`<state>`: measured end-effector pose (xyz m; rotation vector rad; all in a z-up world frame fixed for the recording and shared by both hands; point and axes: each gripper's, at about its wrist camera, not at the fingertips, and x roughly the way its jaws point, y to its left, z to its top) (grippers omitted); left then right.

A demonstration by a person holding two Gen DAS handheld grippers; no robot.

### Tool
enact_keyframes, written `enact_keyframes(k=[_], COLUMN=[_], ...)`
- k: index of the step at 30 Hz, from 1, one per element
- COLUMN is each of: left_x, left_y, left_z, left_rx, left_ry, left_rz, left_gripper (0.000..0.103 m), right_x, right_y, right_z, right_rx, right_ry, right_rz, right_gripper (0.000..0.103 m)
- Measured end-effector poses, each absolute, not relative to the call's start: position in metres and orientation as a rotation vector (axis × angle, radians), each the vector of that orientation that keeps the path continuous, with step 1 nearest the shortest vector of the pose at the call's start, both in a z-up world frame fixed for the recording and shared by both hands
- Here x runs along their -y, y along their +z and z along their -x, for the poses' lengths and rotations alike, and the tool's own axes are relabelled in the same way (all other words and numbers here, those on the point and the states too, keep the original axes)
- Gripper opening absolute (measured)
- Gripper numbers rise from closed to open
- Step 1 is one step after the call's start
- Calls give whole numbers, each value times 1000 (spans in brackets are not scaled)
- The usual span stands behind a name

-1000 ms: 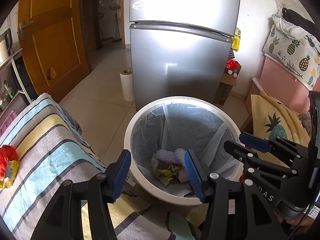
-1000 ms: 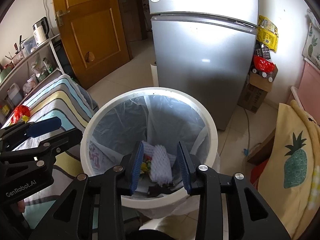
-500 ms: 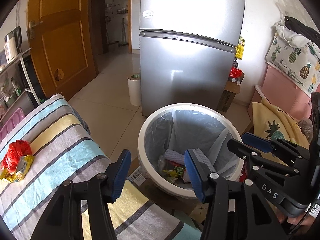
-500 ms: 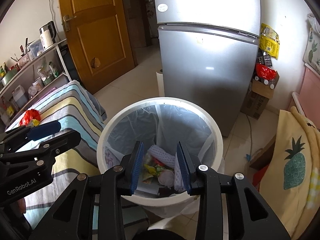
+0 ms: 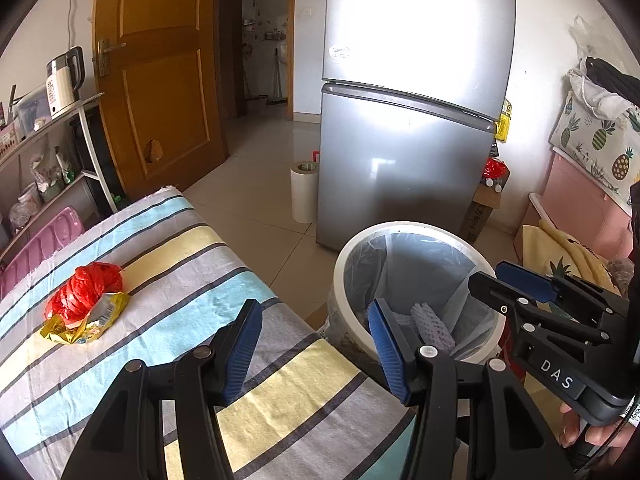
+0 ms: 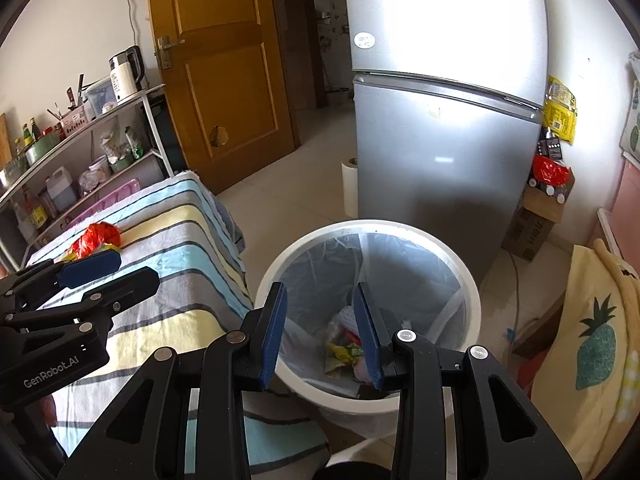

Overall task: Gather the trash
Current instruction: 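Return both tools to the table toward the red bag and gold wrapper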

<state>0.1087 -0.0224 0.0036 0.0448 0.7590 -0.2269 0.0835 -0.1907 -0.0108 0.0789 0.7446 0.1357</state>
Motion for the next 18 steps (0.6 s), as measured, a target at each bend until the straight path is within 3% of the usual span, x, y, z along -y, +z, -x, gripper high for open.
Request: enact_keyframes(k=[18], left_x=[-74], left_y=[8], left_z=[-88], left_rx=[-738], left_ry=[-57], left_rz=[41], left_gripper=[55], right_x=[114], right_y=[-5], right_z=[-84], right_rx=[-728], right_ry=[276], right_rz=[-15], right_gripper=[36])
